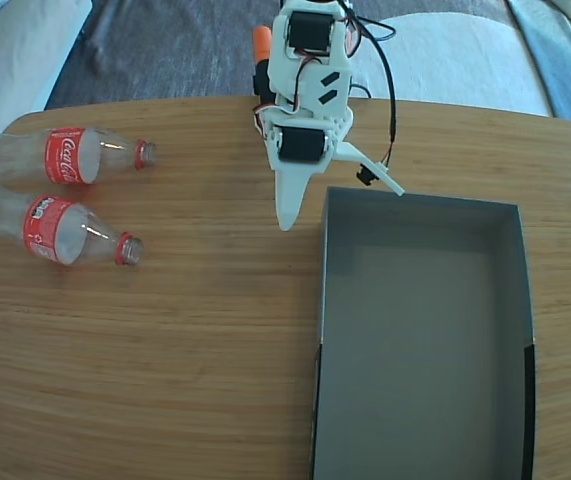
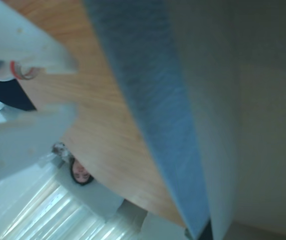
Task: Grasp the bottles and put them in the box.
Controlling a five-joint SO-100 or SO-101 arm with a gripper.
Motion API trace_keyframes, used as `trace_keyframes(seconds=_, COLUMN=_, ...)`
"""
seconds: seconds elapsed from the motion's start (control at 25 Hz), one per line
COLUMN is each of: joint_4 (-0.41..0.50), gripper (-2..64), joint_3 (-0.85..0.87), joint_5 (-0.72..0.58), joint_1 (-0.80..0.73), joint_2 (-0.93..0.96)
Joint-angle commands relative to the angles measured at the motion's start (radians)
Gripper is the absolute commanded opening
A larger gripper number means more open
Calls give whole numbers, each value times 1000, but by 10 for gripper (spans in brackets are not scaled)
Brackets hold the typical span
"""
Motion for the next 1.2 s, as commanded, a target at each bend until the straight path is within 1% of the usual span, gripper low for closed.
trace_keyframes(seconds=0.0, joint_4=-8, gripper=29, joint_3=-9, joint_5=3, joint_1=-5, joint_2=9)
trace_keyframes(seconds=0.44, joint_4=-6, gripper=28, joint_3=-15, joint_5=11, joint_1=-2, joint_2=-5)
trace_keyframes(seconds=0.64, joint_4=35, gripper=28, joint_3=-60, joint_5=12, joint_1=5, joint_2=-9)
trace_keyframes(seconds=0.76, joint_4=35, gripper=28, joint_3=-101, joint_5=12, joint_1=6, joint_2=-14)
trace_keyframes(seconds=0.96, joint_4=35, gripper=28, joint_3=-173, joint_5=12, joint_1=6, joint_2=-121)
trace_keyframes(seconds=1.16, joint_4=34, gripper=28, joint_3=-311, joint_5=12, joint_1=6, joint_2=-258)
